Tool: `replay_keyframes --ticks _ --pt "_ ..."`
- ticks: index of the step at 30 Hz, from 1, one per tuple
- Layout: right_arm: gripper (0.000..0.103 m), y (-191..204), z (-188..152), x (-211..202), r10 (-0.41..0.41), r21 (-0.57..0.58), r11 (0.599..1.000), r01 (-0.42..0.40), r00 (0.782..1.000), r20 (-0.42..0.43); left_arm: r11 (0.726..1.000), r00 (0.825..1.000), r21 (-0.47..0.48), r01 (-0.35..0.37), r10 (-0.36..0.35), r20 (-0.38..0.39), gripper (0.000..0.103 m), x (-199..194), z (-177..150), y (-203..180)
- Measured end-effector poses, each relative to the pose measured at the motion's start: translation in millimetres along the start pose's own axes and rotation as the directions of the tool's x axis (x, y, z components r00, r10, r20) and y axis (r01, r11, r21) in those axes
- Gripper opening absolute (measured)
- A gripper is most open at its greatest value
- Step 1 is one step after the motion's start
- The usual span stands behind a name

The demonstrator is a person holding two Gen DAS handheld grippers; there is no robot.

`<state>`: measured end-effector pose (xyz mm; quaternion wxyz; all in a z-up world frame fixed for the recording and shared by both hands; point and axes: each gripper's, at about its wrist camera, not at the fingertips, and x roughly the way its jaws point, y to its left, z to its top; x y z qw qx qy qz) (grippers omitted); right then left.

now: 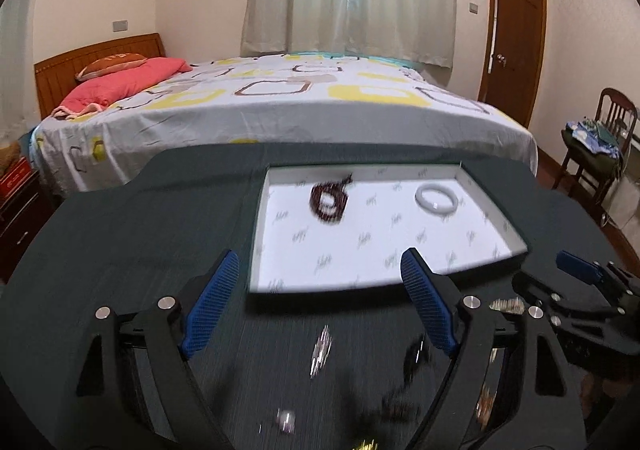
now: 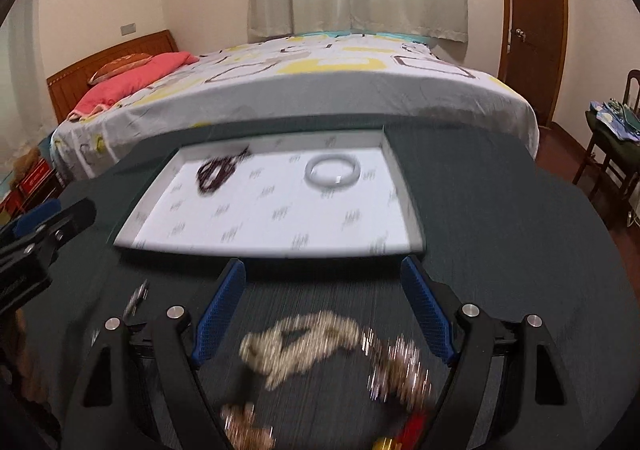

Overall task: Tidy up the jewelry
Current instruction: 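Lift both open tools out of the box back over the table, then grasp the gold chain with the right tool while the left grasps the red tassel charm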

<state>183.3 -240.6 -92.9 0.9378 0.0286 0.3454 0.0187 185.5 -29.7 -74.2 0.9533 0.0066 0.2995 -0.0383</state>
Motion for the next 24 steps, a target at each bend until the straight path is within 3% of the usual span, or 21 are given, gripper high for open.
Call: replay_keyframes --ticks 9,14,24 --pt "0.077 25 -64 -22 0.032 -0.055 0.998 -0.035 0.998 -0.059 1.0 0.994 0.007 -0.03 0.03 -0.101 0.081 -25 -63 7" --pt "0.077 33 -81 -17 0.037 -0.07 0.997 -0.044 0.994 -0.104 0.998 0.987 0.021 -0.062 0.065 -0.146 0.081 -34 -90 14" --pt "0.064 41 -92 -7 0.015 -0.105 0.994 -0.032 0.987 -0.159 0.996 0.978 0.009 -0.086 0.086 -0.188 0.081 -33 -103 25"
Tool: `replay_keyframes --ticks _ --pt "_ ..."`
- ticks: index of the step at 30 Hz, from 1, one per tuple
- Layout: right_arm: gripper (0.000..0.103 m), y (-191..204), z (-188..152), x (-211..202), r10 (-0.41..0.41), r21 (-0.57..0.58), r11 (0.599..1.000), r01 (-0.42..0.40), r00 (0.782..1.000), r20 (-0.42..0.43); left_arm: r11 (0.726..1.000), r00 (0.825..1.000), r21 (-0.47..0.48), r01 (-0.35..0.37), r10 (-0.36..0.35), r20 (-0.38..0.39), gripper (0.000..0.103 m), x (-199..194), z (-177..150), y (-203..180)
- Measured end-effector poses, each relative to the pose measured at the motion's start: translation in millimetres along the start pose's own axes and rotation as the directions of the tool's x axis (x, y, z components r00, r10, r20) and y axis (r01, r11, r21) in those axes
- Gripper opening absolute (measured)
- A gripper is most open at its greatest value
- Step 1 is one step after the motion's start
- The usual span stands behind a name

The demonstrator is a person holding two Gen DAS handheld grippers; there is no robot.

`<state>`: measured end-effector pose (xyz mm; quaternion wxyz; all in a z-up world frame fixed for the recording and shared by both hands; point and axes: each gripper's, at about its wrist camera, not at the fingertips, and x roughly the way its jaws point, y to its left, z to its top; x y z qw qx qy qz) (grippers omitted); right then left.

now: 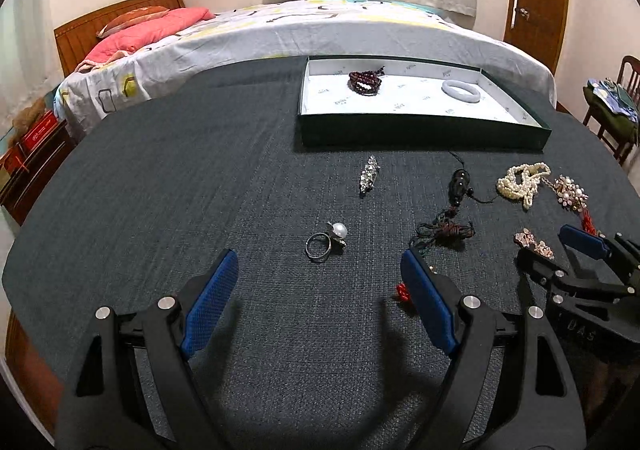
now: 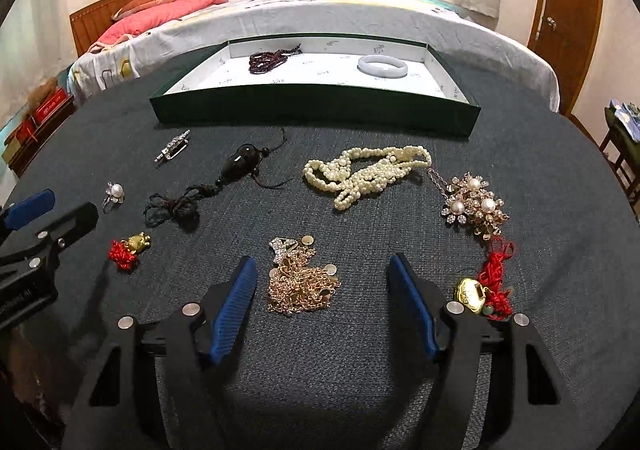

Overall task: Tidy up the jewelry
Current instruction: 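Grasp the gold chain with the right tool while the left grasps the red tassel charm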

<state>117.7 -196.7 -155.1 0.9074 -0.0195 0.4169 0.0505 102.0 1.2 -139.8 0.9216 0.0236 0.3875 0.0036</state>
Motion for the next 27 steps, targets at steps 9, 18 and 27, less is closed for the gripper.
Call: replay_keyframes --ticks 9,18,27 --pt "0.033 1 -3 -5 0.037 -0.02 0.999 -0.037 0.999 0.016 1.0 1.0 0.001 0.015 -0.015 -0.02 0.081 3 -3 -3" --pt "0.015 -1 -3 -9 0.093 -0.005 0.996 -0.093 0.996 0.013 0.999 0.999 0.003 0.037 -0.037 -0.036 0.081 5 -4 -7" --pt "0.013 -8 -1 -20 0.083 -0.007 0.997 -0.083 0.996 0.04 0.997 0.996 0.029 0.075 -0.074 -0.044 0.08 6 -5 -21"
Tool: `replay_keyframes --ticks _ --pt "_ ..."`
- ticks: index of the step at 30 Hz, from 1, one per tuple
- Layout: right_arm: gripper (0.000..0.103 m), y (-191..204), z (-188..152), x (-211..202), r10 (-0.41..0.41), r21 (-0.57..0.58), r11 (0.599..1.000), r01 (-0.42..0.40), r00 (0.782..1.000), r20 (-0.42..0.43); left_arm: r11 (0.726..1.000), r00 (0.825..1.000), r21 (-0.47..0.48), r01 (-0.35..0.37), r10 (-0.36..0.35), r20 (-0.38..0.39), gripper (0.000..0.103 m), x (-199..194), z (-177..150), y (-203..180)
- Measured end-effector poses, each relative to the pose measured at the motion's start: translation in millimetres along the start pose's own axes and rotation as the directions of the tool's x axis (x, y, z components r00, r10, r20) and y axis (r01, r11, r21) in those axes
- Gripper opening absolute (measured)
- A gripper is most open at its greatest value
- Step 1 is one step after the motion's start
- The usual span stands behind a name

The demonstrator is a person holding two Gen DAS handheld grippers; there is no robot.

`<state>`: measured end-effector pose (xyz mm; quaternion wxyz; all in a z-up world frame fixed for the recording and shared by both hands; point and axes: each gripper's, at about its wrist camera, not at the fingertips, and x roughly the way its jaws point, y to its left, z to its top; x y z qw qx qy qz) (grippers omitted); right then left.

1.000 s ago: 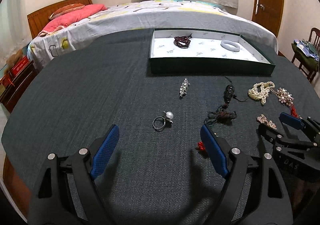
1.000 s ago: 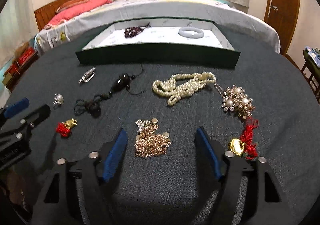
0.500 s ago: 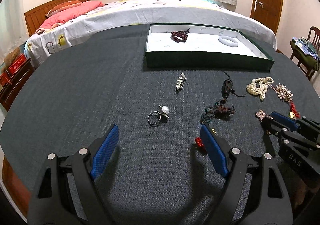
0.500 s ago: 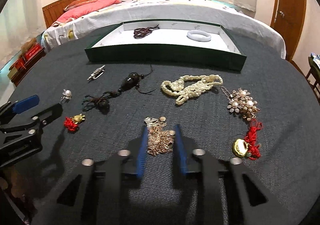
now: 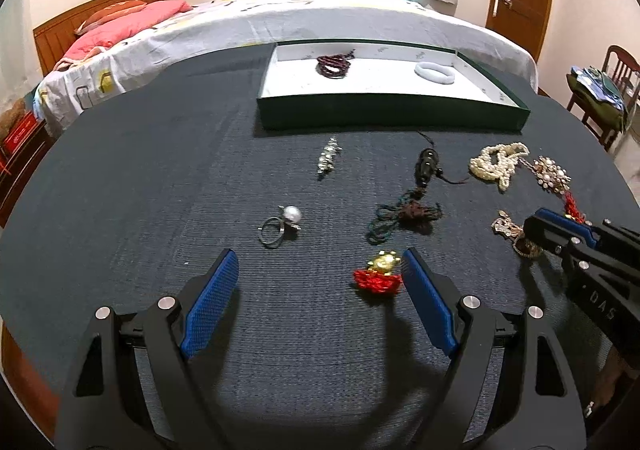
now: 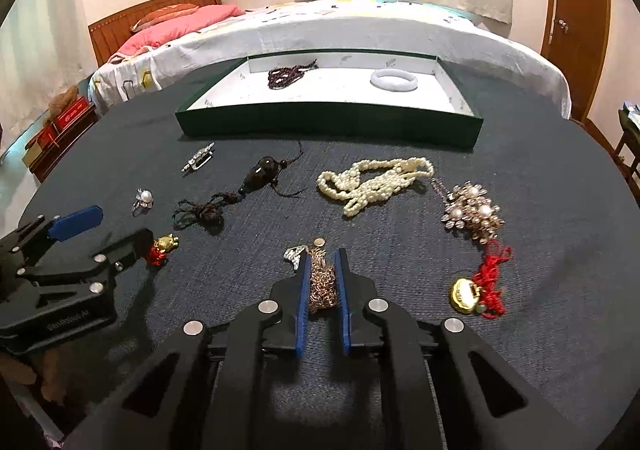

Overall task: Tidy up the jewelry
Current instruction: 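Grasp the gold chain with the right tool while the left grasps the red tassel charm, then carry the chain and tassel charm into the box and open both tools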

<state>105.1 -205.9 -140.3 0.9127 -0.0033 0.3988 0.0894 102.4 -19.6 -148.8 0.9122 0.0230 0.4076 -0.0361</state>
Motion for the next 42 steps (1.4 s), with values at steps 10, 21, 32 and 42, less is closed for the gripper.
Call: replay_keyframes --ticks 10,21,32,42 --pt "0.012 -5 3 -6 0.017 0.012 1.0 -0.018 1.0 0.025 0.998 0.997 0.047 0.047 -0.045 -0.055 0.044 13 -2 -13" --pt "0.012 -5 3 -6 0.021 0.013 1.0 -0.022 0.999 0.03 0.992 0.993 0.062 0.113 -0.11 -0.051 0.015 13 -3 -14" --pt "0.012 -2 6 -11 0.027 0.011 1.0 -0.028 0.999 0.041 0.993 0.994 0.052 0.107 -0.106 -0.02 0.013 3 0 -9" --pt "0.012 -1 12 -21 0.036 0.011 0.999 -0.037 0.997 0.066 0.994 0.995 0.049 0.094 -0.095 0.022 0.013 -13 11 -6"
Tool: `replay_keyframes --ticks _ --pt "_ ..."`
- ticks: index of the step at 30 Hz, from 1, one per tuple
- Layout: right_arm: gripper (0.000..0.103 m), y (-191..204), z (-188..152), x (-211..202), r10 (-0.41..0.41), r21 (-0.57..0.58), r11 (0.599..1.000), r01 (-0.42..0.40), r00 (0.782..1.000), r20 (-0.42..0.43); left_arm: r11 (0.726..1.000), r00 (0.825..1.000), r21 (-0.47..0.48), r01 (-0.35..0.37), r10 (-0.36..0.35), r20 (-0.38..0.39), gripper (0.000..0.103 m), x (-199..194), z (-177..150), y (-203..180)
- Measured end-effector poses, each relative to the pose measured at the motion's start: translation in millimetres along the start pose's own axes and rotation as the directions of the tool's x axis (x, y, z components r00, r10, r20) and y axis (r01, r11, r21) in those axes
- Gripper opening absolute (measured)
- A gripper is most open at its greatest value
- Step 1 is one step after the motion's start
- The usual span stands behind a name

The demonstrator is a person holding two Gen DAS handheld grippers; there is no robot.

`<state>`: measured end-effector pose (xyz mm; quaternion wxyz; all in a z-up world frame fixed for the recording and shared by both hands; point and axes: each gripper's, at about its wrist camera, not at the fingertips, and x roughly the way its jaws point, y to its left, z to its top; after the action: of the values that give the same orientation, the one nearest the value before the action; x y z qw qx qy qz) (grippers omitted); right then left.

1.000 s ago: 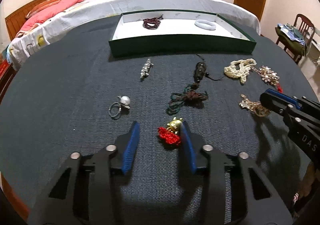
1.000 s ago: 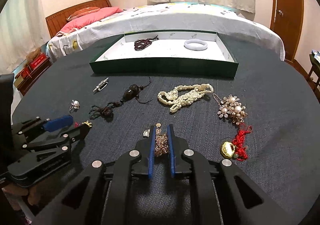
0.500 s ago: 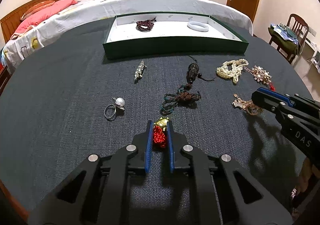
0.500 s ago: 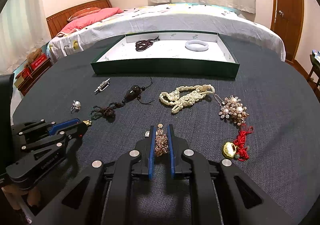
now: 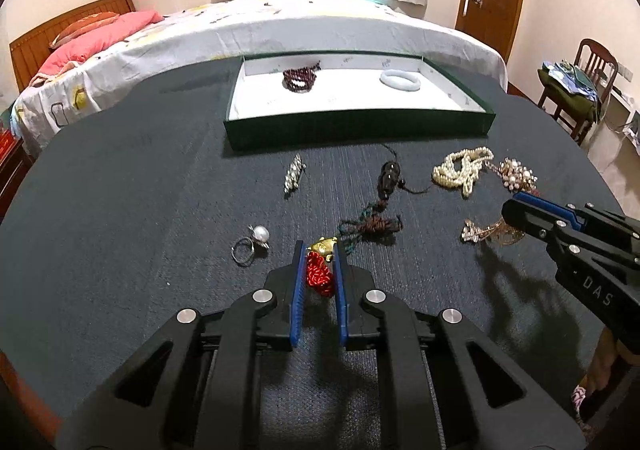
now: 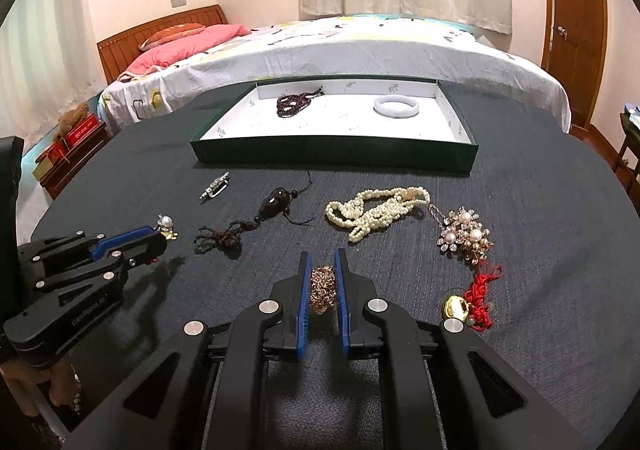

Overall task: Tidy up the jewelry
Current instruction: 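Carry the chain and tassel charm into the box and open both tools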

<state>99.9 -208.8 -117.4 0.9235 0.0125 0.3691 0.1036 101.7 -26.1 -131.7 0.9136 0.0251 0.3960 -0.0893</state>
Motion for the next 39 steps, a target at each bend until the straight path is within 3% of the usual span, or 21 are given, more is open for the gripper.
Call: replay_keyframes --ticks 26,39 --pt "0.011 -2 36 -34 0.027 0.002 1.0 -0.027 0.995 0.101 1.0 0.995 -0.024 0.011 -0.008 0.099 0.013 -32 36 7" --pt "0.011 -8 56 -40 0.038 0.013 0.999 -0.04 0.99 0.137 0.999 0.994 -0.021 0.025 -0.023 0.11 0.013 -28 49 6"
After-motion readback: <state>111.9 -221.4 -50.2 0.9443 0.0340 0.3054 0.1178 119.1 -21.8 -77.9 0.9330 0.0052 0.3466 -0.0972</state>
